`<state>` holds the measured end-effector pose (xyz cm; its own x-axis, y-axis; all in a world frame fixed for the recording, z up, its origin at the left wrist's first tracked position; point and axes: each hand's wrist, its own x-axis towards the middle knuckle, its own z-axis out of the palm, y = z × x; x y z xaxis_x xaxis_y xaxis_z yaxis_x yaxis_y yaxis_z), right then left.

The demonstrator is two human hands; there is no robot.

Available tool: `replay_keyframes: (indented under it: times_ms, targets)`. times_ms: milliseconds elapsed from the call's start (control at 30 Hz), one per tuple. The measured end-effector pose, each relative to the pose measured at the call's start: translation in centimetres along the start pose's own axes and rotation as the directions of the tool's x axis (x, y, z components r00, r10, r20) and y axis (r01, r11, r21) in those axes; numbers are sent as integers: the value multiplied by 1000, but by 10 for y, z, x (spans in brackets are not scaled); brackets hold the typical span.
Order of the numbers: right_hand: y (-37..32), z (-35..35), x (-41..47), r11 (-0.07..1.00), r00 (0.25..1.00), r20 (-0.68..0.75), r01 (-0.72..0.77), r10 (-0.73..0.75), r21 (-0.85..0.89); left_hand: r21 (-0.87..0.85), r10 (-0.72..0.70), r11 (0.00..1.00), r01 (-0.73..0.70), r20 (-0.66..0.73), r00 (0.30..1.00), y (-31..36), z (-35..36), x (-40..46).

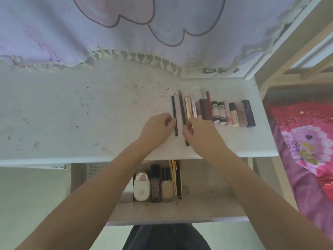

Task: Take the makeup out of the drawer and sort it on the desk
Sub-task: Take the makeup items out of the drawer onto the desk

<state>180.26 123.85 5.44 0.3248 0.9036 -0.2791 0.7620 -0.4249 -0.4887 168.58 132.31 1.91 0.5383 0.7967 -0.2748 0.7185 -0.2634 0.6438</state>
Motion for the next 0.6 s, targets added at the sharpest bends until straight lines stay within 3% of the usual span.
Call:
replay_keyframes:
  times_ms: [100, 200, 433, 600]
  targets:
    - [30, 34, -49, 998, 972, 230, -58, 56, -2, -152, 3, 988, 9, 78, 997, -16, 28, -75]
    - [67, 90, -67, 976, 892, 397, -197, 216, -88, -19, -88, 995, 95, 221, 971, -35, 76, -113]
    - [81, 157, -53, 959, 913, 292, -275, 284, -72, 232, -240, 952, 201, 153, 959, -46, 140, -66]
    - [91, 163, -55, 962, 923, 271, -258, 273, -90, 452, -259, 875, 171, 140, 955, -49, 158, -58]
